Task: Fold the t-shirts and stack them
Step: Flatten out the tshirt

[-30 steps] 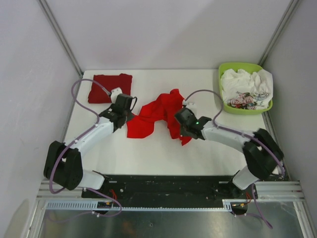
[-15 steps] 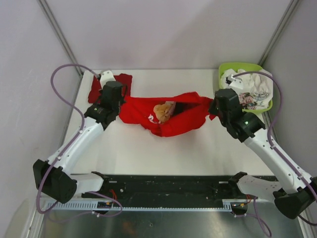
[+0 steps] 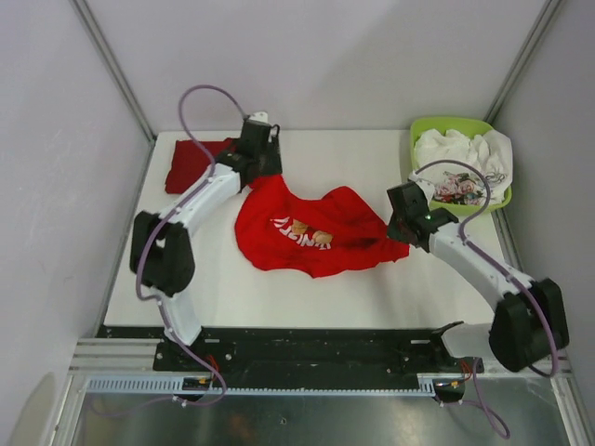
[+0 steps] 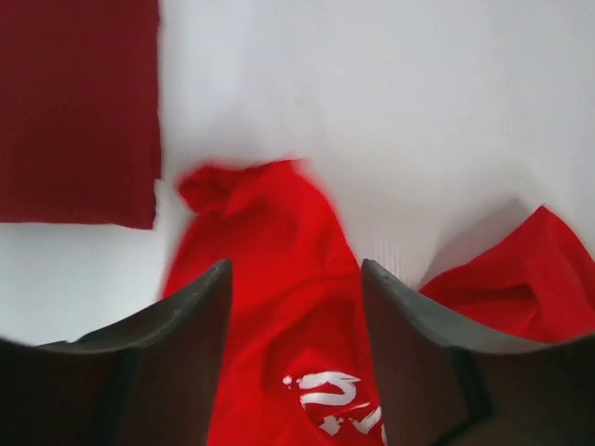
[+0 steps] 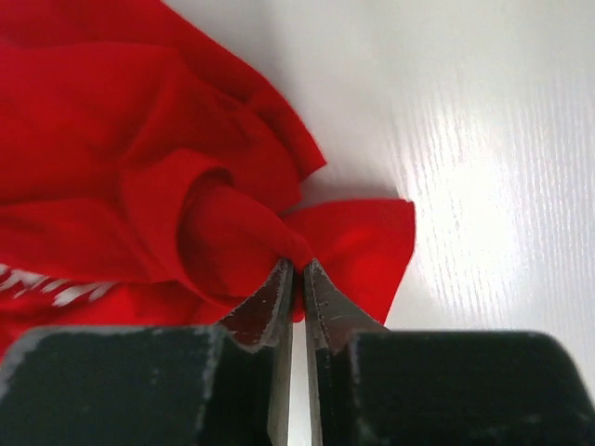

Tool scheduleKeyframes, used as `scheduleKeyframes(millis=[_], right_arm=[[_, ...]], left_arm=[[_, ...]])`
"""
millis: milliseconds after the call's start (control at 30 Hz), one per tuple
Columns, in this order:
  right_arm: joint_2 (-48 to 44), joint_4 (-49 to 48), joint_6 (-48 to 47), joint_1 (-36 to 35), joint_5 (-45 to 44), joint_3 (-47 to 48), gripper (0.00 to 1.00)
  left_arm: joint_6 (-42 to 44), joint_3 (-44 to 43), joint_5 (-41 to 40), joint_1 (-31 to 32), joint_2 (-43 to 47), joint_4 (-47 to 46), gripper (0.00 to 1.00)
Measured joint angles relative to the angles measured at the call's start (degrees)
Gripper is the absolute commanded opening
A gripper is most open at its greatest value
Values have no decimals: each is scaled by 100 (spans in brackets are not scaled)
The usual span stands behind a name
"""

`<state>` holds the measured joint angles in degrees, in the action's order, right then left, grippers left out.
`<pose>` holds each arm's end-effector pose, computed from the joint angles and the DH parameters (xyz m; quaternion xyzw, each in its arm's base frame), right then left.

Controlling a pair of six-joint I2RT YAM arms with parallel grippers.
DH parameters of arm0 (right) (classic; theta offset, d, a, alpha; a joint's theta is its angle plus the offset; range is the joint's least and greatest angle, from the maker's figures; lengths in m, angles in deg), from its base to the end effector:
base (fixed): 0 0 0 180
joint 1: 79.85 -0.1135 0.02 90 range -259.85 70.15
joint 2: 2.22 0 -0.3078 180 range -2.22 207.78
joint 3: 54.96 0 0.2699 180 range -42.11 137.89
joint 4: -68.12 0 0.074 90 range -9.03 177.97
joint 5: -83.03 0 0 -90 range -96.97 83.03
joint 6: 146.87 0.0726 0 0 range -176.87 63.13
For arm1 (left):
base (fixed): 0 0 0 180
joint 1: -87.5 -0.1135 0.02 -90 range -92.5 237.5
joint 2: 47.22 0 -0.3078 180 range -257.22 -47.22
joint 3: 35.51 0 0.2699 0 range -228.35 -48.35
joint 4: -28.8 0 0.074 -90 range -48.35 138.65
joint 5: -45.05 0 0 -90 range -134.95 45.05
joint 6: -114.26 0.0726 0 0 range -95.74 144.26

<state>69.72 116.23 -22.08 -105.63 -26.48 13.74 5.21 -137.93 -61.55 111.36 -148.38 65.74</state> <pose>0.2654 0.1013 0.2796 0.1289 0.9227 0.0264 0.3623 0.4346 -0.1695 0.3377 -0.0289 0.8824 -0.0457 0.4674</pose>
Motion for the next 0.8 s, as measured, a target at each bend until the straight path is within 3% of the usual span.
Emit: scheduleKeyframes(millis=[133, 267, 500, 800], right_arm=[[693, -306, 20, 522, 415, -247, 31], [1113, -765, 9, 1001, 807, -249, 45], [1126, -970, -120, 1134, 907, -245, 48], [614, -951, -356, 960, 798, -243, 51]], left_arm=[[-72, -63, 562, 85, -564, 278, 85], [-118, -28, 905, 310, -363, 350, 83], [-452, 1093, 1292, 1172, 866, 72, 68], [-1021, 2004, 1759, 2448, 717, -614, 71]])
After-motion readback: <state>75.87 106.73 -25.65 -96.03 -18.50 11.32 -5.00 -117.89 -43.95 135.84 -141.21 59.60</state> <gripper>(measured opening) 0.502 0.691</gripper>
